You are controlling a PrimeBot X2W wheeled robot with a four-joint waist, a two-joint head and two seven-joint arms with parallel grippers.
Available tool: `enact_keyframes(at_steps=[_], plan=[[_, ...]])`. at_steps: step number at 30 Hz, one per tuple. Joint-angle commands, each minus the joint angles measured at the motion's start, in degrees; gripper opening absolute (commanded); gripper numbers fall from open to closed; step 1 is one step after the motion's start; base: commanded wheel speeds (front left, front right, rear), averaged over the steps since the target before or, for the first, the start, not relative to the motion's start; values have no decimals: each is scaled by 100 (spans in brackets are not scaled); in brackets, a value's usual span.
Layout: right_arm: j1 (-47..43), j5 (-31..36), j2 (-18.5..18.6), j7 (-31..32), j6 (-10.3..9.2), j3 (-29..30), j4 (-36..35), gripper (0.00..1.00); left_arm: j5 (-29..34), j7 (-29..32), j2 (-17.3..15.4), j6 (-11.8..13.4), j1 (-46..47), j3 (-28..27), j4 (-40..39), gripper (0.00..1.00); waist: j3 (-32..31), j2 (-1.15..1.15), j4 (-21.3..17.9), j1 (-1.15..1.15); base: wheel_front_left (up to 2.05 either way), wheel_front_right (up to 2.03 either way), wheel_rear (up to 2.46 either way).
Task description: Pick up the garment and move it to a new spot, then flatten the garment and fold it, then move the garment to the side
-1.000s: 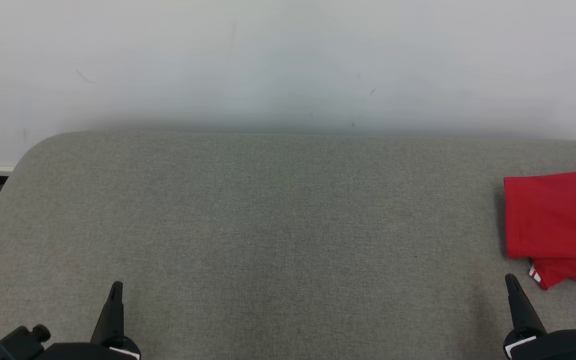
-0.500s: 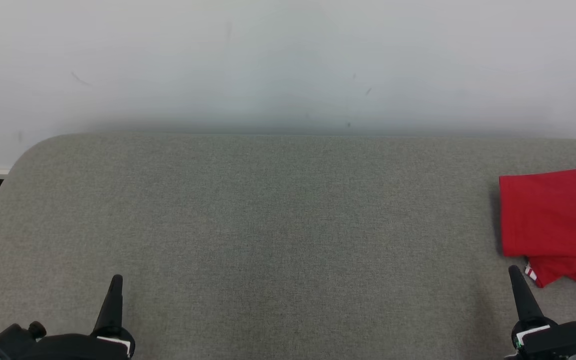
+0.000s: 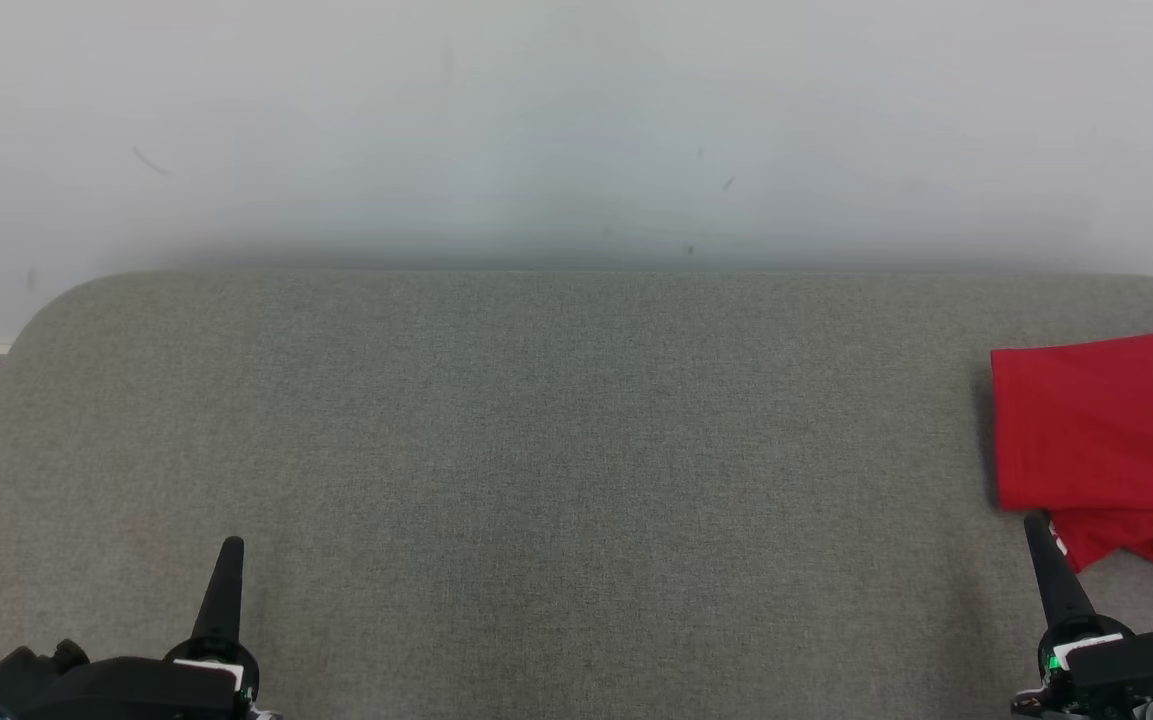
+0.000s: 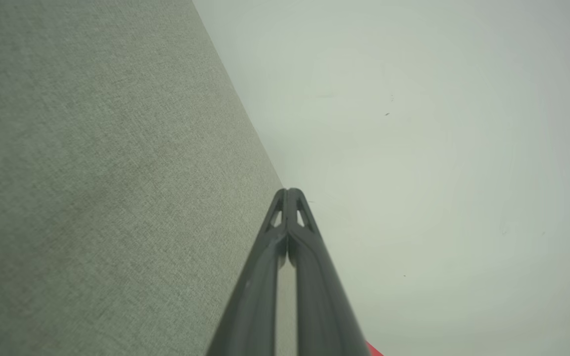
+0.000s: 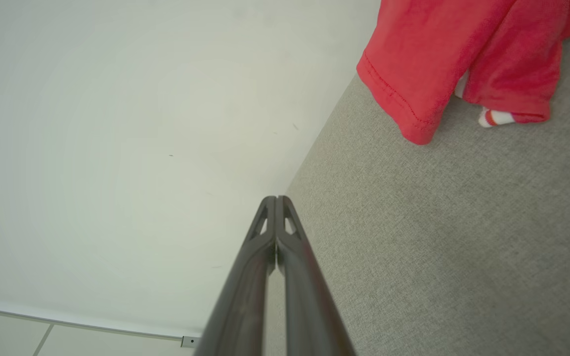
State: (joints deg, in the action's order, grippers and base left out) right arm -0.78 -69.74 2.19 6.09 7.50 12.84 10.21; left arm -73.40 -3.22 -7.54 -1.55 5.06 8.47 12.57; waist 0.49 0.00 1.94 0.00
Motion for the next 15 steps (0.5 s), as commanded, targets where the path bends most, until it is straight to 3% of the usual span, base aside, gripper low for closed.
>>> enact_keyframes(at_steps=[1, 15], plan=[[97, -142, 64, 35, -1, 38, -27, 0, -145, 34, -5, -54, 142, -68, 1, 0, -1, 0, -6, 0, 0, 0, 0], [201, -782, 72, 156, -1, 91, 19, 0, -701, 199, 139, -225, 261, -249, 151, 0, -10, 0, -58, 0, 0, 0, 0]])
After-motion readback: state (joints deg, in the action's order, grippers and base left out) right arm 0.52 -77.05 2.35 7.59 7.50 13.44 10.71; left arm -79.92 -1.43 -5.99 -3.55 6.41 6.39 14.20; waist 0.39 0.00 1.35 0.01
